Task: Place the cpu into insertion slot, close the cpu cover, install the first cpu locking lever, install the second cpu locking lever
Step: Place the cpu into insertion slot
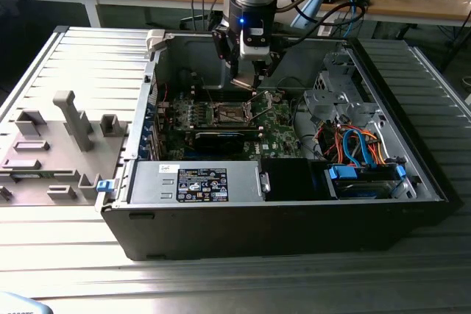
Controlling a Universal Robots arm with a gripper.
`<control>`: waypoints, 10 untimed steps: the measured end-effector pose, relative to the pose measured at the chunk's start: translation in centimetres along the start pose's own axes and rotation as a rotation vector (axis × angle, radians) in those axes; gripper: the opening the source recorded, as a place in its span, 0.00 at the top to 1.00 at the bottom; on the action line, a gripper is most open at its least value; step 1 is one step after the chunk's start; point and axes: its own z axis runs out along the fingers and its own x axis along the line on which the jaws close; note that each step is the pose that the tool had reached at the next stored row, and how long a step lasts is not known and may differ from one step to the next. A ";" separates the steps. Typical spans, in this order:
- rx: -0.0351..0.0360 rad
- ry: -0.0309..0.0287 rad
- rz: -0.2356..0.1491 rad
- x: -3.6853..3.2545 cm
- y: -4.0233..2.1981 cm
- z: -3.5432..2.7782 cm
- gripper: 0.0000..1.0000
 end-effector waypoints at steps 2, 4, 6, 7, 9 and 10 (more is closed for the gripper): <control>-0.0001 -0.0002 0.002 0.00 0.00 0.00 0.45; -0.0001 -0.0004 0.004 0.00 0.00 0.01 0.45; -0.0001 -0.0004 0.006 0.00 0.00 0.01 0.45; -0.0002 -0.0005 0.007 0.00 0.00 0.01 0.45; -0.0002 -0.0006 0.009 0.00 0.00 0.01 0.45; -0.0001 -0.0008 0.011 0.00 0.00 0.01 0.45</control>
